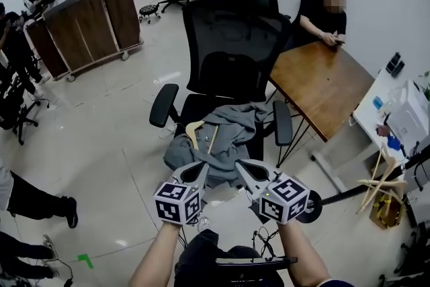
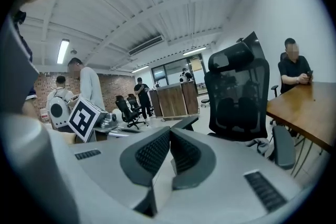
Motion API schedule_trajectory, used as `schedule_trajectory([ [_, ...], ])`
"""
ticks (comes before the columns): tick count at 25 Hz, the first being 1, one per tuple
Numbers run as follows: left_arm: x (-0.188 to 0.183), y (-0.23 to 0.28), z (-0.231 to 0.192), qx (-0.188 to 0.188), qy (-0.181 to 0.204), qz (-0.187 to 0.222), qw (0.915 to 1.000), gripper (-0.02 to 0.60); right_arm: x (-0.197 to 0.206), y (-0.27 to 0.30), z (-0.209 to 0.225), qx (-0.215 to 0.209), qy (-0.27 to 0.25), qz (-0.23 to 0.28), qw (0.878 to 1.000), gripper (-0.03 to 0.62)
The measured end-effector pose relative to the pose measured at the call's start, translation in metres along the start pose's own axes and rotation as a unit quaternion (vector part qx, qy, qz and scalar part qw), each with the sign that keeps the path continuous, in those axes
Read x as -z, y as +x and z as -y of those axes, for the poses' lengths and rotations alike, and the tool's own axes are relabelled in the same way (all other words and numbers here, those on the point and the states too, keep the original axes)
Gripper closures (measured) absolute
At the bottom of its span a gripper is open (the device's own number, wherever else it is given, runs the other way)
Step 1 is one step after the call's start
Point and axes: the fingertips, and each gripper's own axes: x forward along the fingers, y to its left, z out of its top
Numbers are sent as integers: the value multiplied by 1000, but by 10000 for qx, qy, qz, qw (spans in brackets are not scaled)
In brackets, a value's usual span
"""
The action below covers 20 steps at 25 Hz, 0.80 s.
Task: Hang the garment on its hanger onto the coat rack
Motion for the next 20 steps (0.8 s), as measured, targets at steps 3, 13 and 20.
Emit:
schedule_trajectory([
  [3,-1,19,-30,-146,47,-85,9998,580,-2,27,13,39,-14,-58,10000,591],
  [13,68,93,-118,-796,-511,-911,9913,463,29,92,49,-82,177,-621,9979,591],
  [20,157,143,-166,-1274,-1091,-1689,9713,394,78,120,69,-201,329,-1150,9926,591],
])
